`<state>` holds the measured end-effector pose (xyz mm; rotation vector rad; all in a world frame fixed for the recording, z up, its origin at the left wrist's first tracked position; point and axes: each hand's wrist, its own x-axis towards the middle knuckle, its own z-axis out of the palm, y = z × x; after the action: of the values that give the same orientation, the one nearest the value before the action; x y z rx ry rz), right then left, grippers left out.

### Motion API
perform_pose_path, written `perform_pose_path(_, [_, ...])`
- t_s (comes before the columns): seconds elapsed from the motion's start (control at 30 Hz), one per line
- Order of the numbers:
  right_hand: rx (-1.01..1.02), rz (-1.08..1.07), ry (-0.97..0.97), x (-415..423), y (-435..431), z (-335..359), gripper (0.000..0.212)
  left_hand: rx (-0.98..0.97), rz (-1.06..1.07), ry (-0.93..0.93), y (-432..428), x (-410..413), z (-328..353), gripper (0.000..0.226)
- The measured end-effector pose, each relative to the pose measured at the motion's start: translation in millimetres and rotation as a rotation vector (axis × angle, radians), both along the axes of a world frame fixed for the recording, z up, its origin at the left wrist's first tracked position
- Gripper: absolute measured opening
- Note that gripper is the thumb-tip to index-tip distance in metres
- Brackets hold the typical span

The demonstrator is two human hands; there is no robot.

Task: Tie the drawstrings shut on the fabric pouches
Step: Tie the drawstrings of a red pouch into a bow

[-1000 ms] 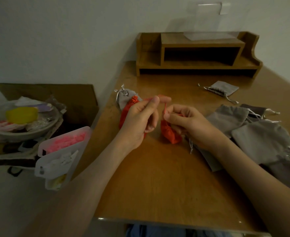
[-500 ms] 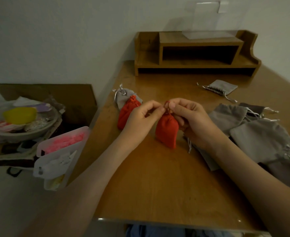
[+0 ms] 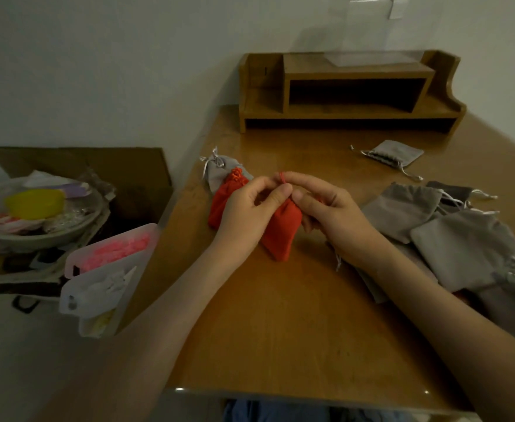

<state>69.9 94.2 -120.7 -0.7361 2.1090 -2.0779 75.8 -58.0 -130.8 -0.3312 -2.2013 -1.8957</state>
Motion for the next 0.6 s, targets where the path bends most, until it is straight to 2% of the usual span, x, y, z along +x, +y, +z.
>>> perform_pose_path(0.13, [0.053,-0.011,0.05,1.5,-1.5,0.6,0.035,0.02,-0.014,0.001,-0.8,1.7,2.2,0.023])
perform_pose_path(0.33, [0.074,-0.087,0.113,3.5,-2.9,0.8,0.034,-0.012,-0.037,-0.041,-1.9,2.7,2.5,0.017])
perform_pose_path(0.47, [0.141,-0.08,0.139,4.3,-3.5,0.3,0.036,-0.041,0.002,-0.006,-0.6,3.8,3.1,0.017])
perform_pose_path(0.6, [0.096,-0.158,0.186,4.6,-1.8,3.3,0.025,-0.08,0.041,-0.002,-1.8,2.6,1.2,0.015])
